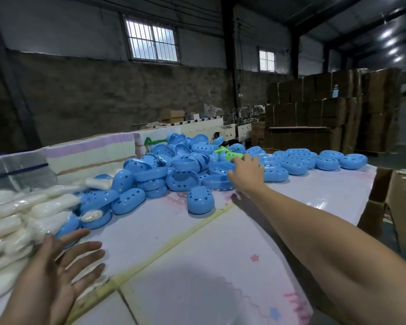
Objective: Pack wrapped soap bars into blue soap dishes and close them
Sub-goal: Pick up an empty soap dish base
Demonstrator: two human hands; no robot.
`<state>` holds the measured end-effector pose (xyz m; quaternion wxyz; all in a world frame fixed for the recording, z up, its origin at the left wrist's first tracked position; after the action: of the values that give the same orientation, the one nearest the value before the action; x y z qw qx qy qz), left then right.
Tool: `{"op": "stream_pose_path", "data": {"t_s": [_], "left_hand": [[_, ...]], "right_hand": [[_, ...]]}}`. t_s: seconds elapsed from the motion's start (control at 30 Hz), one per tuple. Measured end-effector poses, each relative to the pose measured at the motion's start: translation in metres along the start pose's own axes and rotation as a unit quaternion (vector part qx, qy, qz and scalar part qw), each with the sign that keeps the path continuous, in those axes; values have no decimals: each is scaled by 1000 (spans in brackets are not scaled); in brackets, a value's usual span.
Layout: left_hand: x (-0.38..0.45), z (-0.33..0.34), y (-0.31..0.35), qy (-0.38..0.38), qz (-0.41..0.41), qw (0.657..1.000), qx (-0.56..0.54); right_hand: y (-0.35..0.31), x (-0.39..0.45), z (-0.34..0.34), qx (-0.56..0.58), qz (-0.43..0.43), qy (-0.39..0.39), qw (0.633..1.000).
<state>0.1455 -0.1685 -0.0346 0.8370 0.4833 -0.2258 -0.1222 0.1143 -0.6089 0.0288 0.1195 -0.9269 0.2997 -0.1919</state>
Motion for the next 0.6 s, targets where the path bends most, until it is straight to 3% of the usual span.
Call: {"op": "stream_pose_path", "data": {"t_s": [0.13,0.27,0.4,0.6], "left_hand": [[-6,7,3,3,-17,1000,5],[-13,8,6,25,-42,999,2],[-16,6,11,59,-42,997,-23],[-20,-2,17,115,-27,988,-100]], "right_hand": [[-101,-43,-2,244,-85,-10,966],[-206,-100,8,538,-113,-104,829],[-286,-156,28,661,-119,-170,721],[-292,-200,67,639,-164,-183,728]]}}
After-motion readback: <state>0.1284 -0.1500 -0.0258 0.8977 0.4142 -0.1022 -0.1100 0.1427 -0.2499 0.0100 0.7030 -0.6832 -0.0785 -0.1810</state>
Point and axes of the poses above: each hand's wrist, its own x-axis towards the middle knuckle, its own z-axis out of the palm, y = z × x, the point moved 6 cm from there along x, towards the middle knuckle, and after that the axes turned 14 degrees about -y, right-handed, at the moved point
